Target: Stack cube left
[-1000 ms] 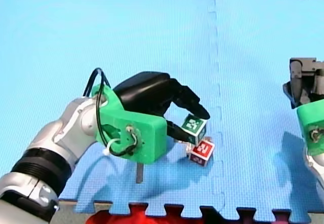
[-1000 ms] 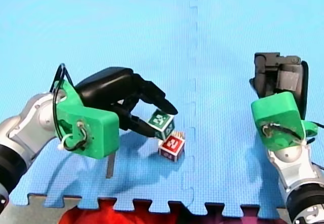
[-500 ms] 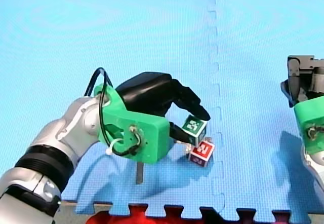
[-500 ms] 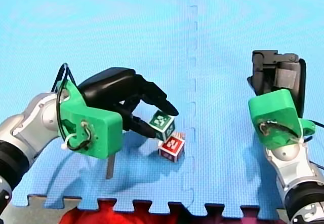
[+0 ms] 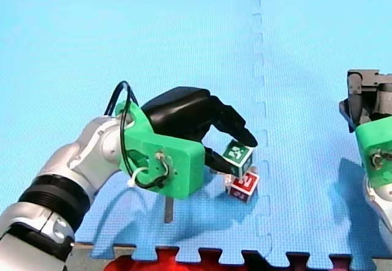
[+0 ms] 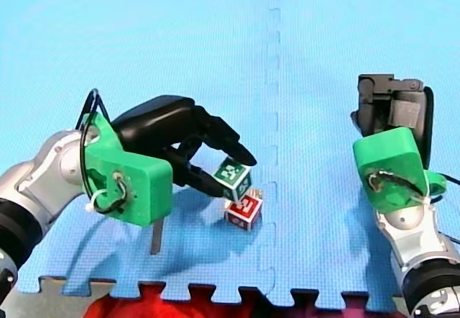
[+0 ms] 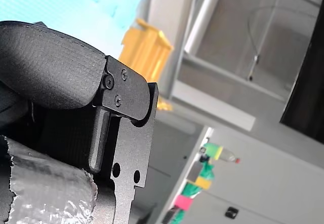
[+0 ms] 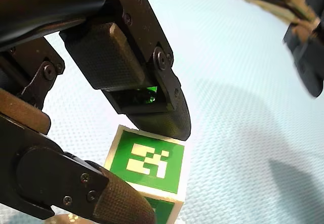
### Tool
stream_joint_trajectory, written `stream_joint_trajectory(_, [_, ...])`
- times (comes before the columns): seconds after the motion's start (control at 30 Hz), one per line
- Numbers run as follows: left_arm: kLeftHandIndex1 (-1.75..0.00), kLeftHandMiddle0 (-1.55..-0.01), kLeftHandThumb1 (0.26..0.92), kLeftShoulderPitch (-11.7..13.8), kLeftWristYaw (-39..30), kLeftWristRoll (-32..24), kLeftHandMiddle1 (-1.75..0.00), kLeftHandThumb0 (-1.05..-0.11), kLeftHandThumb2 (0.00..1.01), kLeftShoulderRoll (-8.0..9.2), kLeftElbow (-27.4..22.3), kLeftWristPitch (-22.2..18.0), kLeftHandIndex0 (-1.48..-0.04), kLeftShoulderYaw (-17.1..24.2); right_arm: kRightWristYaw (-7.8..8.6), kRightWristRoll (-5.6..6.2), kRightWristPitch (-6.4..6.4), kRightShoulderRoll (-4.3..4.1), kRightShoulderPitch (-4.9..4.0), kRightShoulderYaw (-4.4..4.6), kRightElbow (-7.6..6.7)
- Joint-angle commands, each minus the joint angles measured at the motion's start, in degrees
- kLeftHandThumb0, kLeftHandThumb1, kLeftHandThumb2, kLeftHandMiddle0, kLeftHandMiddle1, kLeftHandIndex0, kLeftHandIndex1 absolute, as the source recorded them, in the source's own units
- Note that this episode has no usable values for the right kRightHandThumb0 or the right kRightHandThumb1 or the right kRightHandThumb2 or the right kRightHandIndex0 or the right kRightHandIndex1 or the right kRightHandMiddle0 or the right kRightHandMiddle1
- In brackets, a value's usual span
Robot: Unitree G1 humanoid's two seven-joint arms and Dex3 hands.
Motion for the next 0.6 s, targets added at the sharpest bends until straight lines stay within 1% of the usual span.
stream_joint_trajectory(0.0, [-0.01,-0.88,0.822,0.40,-0.28,-0.62,-1.75,-0.512,0.00,0.31,-1.31,-1.04,-1.29,0.41,0.23,0.56,-0.10,-0.07,-0.37,-0.33,0.29])
stream_joint_trajectory(0.1, [-0.01,-0.89,0.822,0.70,-0.46,-1.12,-1.75,-0.512,0.00,0.43,-1.96,-1.90,-1.29,0.76,0.27,0.57,-0.05,0.06,-0.47,-0.35,0.45])
stream_joint_trajectory(0.33, [-0.01,-0.89,0.822,1.12,-2.92,-3.23,-1.75,-0.511,0.00,0.00,-3.00,-1.80,-1.29,1.43,-0.09,0.39,-0.16,0.13,-0.64,-0.31,0.94])
stream_joint_trajectory(0.43, [-0.01,-0.90,0.825,1.04,-3.41,-3.67,-1.75,-0.516,0.00,-0.07,-2.43,-2.13,-1.29,1.62,-0.70,0.17,-0.38,0.12,-0.49,-0.25,0.77])
stream_joint_trajectory(0.5, [-0.01,-0.90,0.825,0.96,-3.55,-3.75,-1.75,-0.517,0.00,-0.12,-1.96,-2.39,-1.30,1.65,-1.12,-0.03,-0.55,-0.09,-0.28,-0.21,0.54])
stream_joint_trajectory(0.57, [-0.01,-0.90,0.825,0.87,-3.39,-3.51,-1.75,-0.517,0.00,-0.19,-1.48,-2.61,-1.30,1.57,-1.38,-0.17,-0.57,-0.18,-0.29,-0.18,0.47])
